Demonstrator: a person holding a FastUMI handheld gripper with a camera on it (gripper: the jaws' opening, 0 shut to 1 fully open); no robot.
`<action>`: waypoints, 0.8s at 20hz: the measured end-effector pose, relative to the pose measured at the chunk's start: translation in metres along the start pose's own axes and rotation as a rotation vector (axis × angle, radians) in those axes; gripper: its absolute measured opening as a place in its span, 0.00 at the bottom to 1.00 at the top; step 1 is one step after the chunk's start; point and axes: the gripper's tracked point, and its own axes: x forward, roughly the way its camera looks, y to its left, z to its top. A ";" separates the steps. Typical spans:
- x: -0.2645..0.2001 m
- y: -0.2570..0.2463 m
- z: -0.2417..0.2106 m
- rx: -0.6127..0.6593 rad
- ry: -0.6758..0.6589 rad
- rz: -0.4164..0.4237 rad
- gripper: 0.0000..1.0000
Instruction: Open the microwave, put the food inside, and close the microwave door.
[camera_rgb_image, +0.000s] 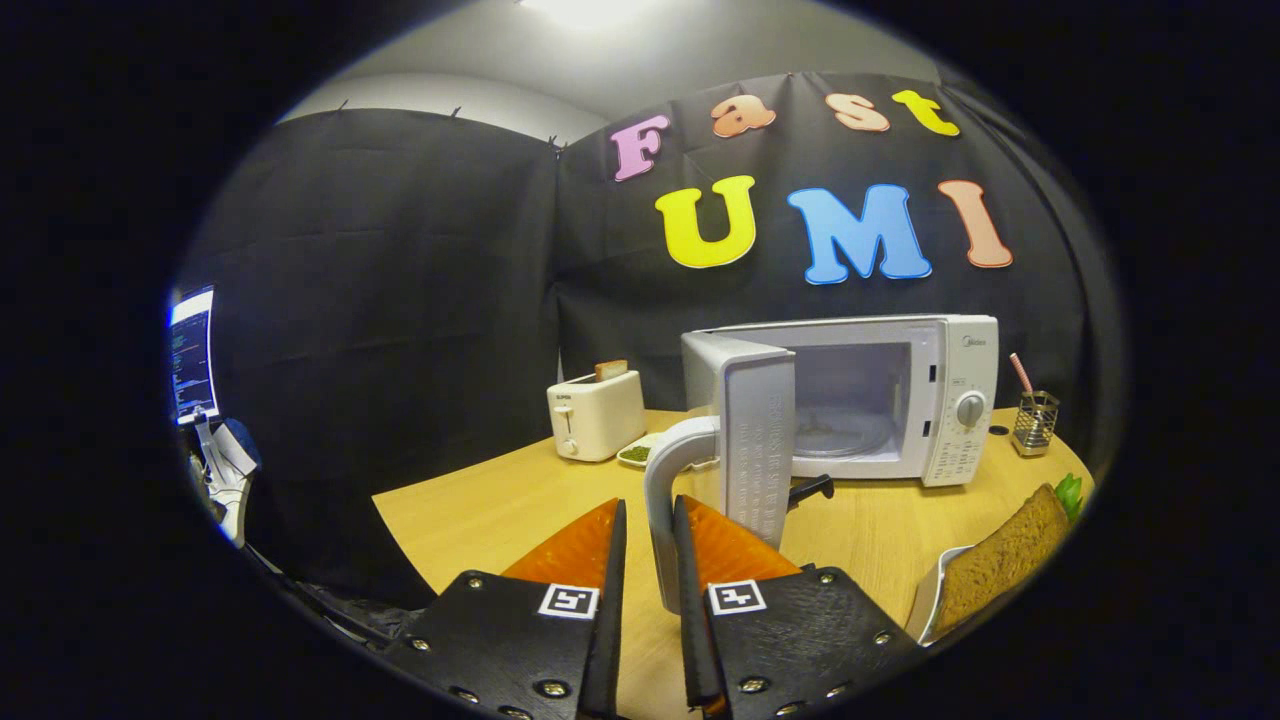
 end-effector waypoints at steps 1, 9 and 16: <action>0.001 0.007 0.000 -0.008 0.000 0.011 0.26; 0.015 0.062 -0.002 -0.007 0.001 0.109 0.26; 0.044 0.121 -0.005 0.013 0.008 0.231 0.26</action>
